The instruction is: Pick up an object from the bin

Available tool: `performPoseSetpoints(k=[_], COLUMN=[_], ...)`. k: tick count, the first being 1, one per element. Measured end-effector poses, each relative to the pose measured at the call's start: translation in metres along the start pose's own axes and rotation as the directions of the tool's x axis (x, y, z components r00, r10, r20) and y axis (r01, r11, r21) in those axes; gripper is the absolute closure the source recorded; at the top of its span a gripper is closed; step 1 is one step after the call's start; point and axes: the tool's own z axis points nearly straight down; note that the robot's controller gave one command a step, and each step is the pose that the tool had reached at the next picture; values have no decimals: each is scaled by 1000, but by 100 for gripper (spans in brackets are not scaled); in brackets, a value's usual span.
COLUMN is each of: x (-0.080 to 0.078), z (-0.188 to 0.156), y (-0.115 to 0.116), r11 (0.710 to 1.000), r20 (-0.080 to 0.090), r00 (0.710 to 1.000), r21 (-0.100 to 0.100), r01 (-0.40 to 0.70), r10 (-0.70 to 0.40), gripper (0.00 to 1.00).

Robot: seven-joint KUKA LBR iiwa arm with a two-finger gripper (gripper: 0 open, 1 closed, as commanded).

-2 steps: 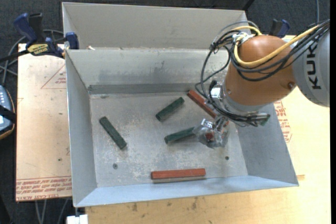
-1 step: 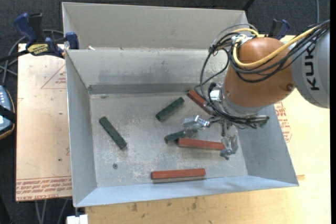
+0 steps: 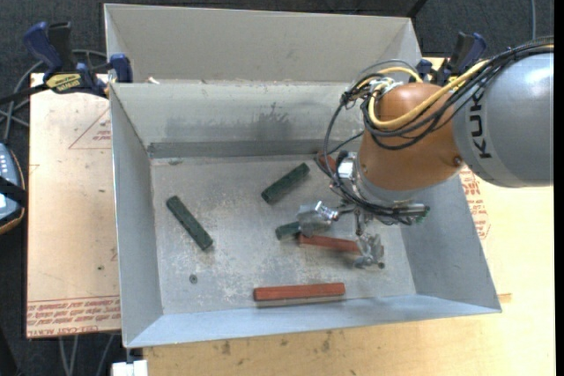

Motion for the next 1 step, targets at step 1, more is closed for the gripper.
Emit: performPoseSetpoints(k=[1], x=[-14], z=[-67], y=[-21], r11=[983], r20=[9], r00=[983], r21=[9], r01=[-184], r10=[184], gripper=[0])
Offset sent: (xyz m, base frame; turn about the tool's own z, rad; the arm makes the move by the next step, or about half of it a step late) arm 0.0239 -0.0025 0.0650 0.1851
